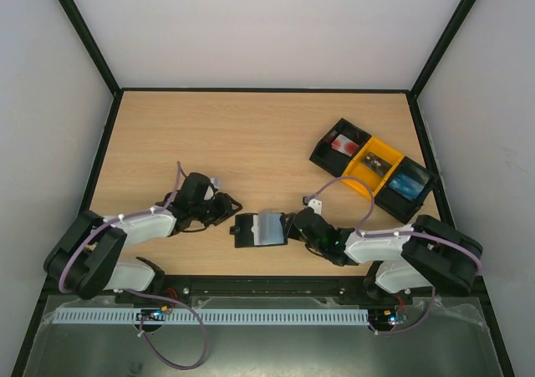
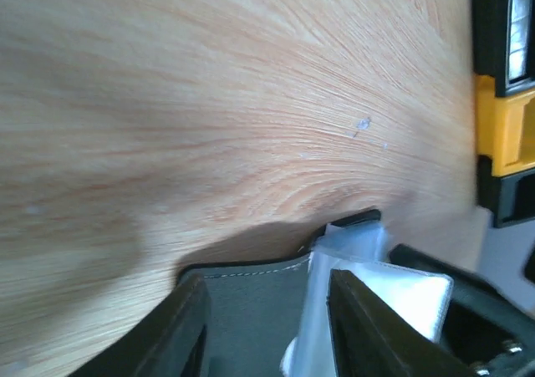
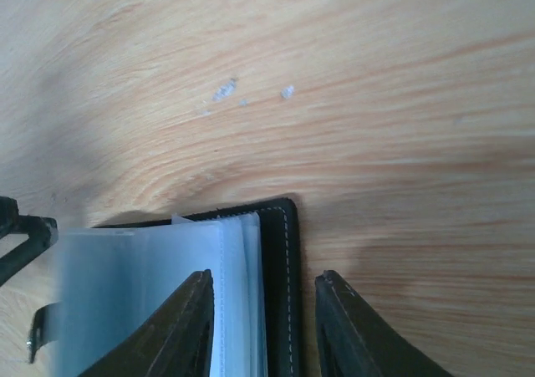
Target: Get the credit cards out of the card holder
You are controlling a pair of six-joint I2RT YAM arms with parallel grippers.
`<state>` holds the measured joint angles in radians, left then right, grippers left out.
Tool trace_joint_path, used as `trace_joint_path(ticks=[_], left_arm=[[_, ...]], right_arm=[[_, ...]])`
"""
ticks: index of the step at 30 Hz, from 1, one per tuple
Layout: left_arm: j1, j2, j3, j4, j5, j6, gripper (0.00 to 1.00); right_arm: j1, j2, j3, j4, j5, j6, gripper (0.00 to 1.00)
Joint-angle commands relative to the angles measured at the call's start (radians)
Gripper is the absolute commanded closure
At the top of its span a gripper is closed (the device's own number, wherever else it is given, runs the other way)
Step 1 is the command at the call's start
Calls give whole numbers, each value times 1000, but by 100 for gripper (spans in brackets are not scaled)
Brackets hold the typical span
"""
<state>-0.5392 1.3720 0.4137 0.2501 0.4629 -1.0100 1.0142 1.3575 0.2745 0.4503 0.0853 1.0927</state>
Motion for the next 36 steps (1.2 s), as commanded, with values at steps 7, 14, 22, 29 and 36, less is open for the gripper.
trace_joint_path(ticks=[7,14,22,29,36], left_arm=[[19,-262,113,-373,-190,138,24],[22,-497,244,-622,-318,232,0],[24,-696,333,-732,-302,289,0],[24,-828,322,-749,-282,305,0],[24,-886,302,-746,-294,298,0]], right_arm=[[6,-302,110,-366,146,-92,48],[7,-554,200,-580,204,-129,2],[6,-689,301,-725,233,-161,2],[6,-722,352,-757,228,-180,2],[6,-742,385,-770,219,-195,2]])
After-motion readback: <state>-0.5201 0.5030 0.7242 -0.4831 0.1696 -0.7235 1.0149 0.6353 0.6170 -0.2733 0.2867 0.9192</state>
